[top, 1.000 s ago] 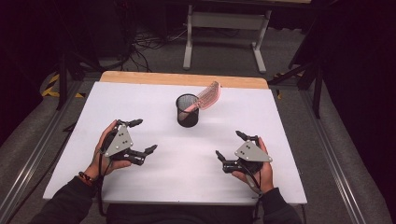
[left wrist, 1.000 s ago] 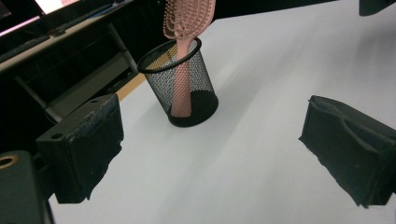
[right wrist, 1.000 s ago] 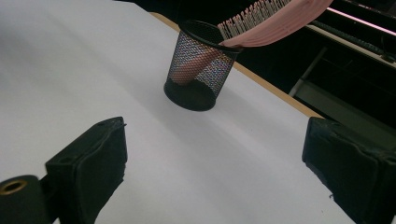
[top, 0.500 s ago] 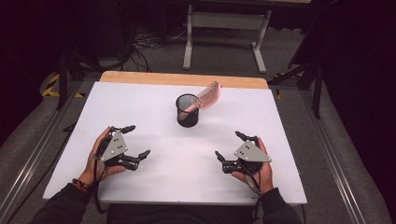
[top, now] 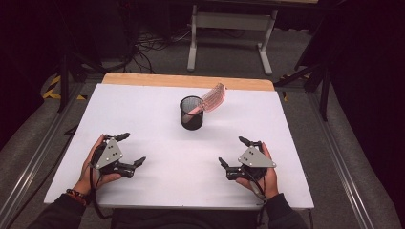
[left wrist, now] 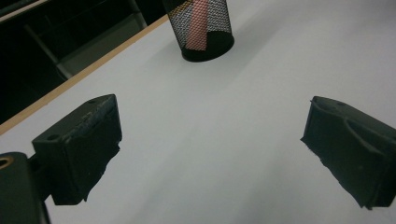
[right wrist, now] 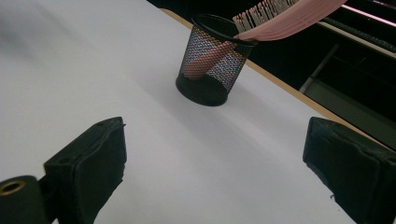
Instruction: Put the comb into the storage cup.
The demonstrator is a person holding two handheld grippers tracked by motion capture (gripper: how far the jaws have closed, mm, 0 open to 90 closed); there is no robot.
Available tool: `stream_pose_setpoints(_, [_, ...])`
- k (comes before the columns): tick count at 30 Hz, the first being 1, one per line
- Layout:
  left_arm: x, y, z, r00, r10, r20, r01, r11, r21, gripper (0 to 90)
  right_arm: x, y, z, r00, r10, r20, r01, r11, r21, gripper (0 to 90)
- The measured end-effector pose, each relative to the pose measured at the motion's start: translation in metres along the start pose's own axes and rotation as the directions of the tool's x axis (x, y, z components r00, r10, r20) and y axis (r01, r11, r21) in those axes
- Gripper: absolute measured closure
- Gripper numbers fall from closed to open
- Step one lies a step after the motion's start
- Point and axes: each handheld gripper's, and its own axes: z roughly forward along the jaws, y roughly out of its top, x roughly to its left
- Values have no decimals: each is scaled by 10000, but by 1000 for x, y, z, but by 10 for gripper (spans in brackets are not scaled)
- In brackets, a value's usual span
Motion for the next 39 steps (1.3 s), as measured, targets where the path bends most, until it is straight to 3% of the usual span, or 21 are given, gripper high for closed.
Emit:
stream_pose_setpoints(6, [1, -9, -10, 9992, -405, 73, 406, 9991, -126, 55, -2, -3, -3, 9998, 159, 143, -158, 9999, -46, 69])
stream_pose_setpoints(9, [2, -12, -13, 9996, -288, 20, 288, 9996, -42, 53, -3, -5, -4, 9994, 267, 211, -266, 9996, -49, 69])
stream_pose_setpoints(12, [2, -13, -16, 9982, -594, 51, 595, 9980, -216, 54, -4, -6, -4, 9991, 319, 293, -317, 9995, -82, 69])
stream_pose_setpoints(26, [1, -12, -16, 9991, -418, -96, 416, 9990, -150, 52, -8, -6, -6, 9981, 487, 389, -474, 9984, -324, 70])
stream_pose_setpoints(39, [2, -13, -19, 9991, -395, -159, 392, 9990, -195, 51, -4, -6, -2, 9976, 410, 558, -398, 9990, -227, 71])
